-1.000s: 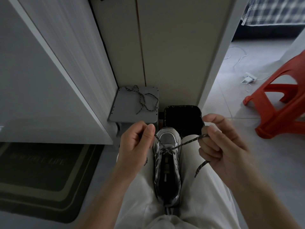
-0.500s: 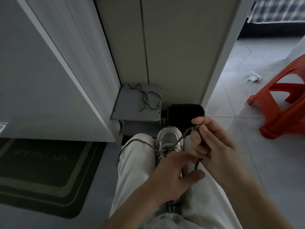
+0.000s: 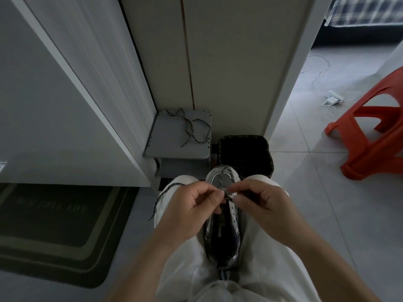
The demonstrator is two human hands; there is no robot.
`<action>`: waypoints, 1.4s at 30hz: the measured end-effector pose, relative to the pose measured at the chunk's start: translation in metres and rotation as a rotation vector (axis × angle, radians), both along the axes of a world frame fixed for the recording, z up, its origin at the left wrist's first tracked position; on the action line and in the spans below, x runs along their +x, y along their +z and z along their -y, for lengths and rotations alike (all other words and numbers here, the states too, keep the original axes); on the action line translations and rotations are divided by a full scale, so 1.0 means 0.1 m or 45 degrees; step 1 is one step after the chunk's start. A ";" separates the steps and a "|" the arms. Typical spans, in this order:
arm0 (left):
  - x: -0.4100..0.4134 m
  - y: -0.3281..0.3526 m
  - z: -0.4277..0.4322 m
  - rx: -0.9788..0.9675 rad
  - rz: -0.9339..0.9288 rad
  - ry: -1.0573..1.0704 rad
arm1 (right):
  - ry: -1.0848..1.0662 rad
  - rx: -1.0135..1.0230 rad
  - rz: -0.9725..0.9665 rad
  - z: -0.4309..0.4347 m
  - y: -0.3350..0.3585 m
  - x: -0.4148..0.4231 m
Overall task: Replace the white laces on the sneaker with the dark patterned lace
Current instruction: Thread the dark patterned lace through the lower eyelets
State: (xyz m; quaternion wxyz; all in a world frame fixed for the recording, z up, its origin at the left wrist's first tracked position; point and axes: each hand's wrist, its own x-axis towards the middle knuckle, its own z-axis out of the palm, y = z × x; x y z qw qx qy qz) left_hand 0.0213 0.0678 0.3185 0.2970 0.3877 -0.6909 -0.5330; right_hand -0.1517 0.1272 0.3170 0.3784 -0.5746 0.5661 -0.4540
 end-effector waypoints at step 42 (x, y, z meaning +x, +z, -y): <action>-0.42 -0.94 0.06 -0.237 0.906 -0.048 | -0.169 0.283 -0.640 0.17 -0.78 -0.09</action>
